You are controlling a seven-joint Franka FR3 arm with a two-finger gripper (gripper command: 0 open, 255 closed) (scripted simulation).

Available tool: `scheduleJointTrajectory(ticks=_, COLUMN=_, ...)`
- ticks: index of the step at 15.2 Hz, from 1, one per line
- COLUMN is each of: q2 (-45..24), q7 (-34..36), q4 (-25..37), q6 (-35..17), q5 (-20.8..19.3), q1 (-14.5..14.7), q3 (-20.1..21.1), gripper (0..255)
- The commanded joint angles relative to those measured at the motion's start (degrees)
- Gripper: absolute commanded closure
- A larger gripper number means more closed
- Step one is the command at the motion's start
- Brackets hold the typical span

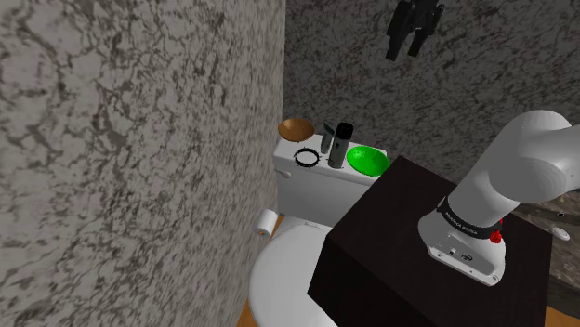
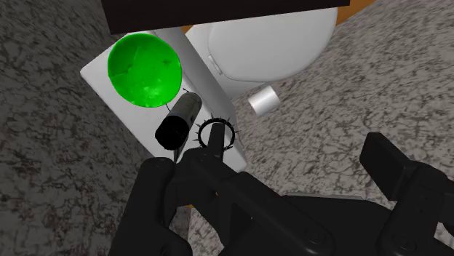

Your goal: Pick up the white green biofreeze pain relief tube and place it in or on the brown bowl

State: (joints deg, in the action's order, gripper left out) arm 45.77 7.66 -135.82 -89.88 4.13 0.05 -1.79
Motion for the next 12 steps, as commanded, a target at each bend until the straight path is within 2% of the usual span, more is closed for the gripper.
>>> scheduleJointTrajectory(ticks=1, q2=0.00, q7=0.00, q4=0.00, q6=0.00, q5=0.00, q1=0.00, q3=0.00, gripper=0)
scheduleJointTrajectory(ticks=7, q2=-3.84, q7=0.07, q4=-7.99, q6=-14.08, q5=-1.42, q1=-1.63, q3=-0.46, gripper=0)
scheduleJointTrajectory(ticks=12, q2=-9.88, q7=0.26, q4=-12.41, q6=-26.44, q5=-2.48, q1=-3.03, q3=-1.04, gripper=0)
